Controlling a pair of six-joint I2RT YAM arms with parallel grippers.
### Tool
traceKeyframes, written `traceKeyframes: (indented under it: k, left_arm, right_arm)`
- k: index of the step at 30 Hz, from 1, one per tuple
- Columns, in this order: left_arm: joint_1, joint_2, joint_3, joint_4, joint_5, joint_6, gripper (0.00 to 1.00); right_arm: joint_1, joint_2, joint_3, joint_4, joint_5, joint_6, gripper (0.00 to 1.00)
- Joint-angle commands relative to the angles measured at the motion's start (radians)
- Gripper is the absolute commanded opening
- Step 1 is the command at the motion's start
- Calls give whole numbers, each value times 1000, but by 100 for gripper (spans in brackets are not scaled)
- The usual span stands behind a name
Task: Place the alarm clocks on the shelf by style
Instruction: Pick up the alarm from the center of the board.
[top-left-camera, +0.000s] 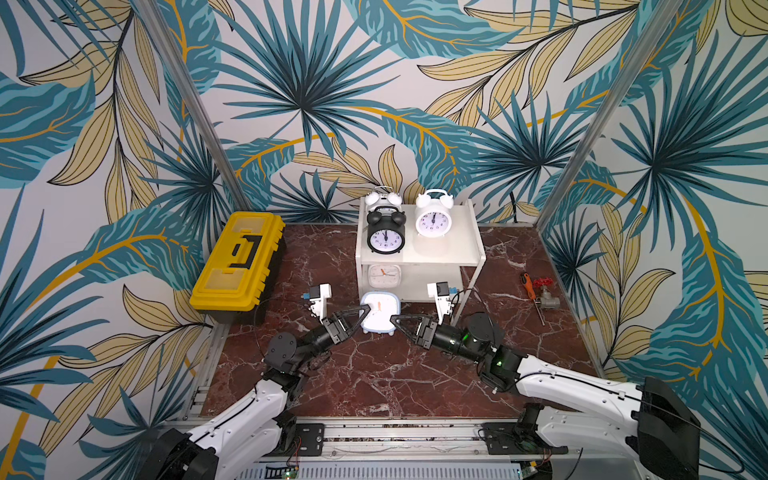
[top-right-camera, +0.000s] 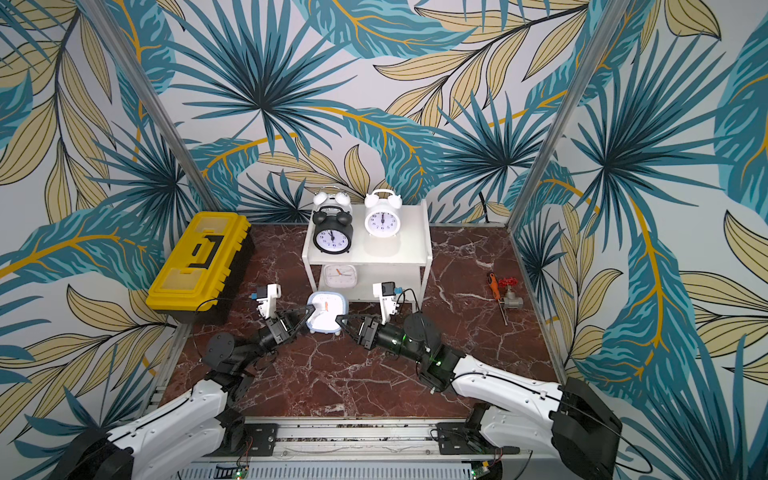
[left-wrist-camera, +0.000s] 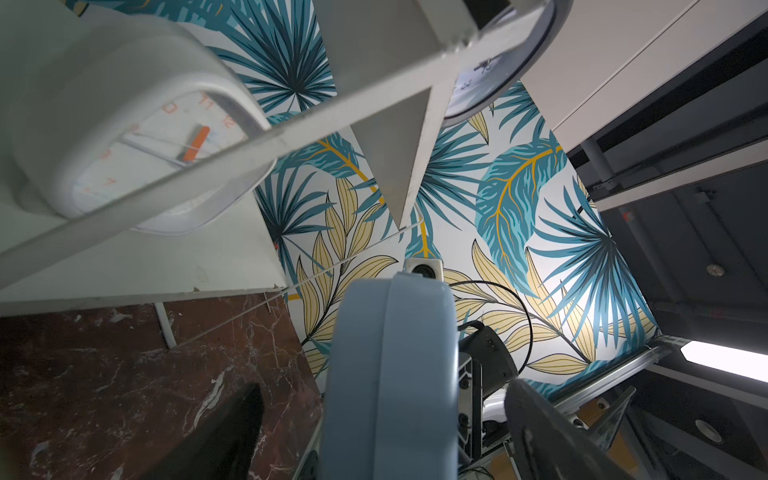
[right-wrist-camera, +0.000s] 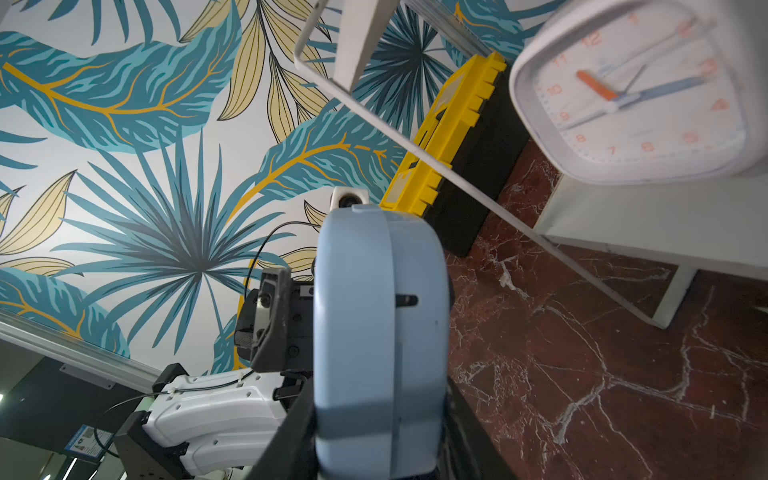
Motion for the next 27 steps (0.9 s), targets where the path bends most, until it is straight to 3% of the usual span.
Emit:
traceKeyframes:
  k: [1,7,21,27]
  left_arm:
    - [-11,1,32,-5,51,32,93]
    - [-28,4,38,-25,65,59,78]
    - [-37,86,71,6,93,73,82]
    - [-40,108,83,61,123,53,61]
  right_arm:
    - [-18,-64,5,-53,32,-35,24]
    - [-47,-99,-23,-64,28,-9,24]
    - [-57,-25,-46,68,-61,54,25]
    - [-66,-16,-55,60,-51,48,25]
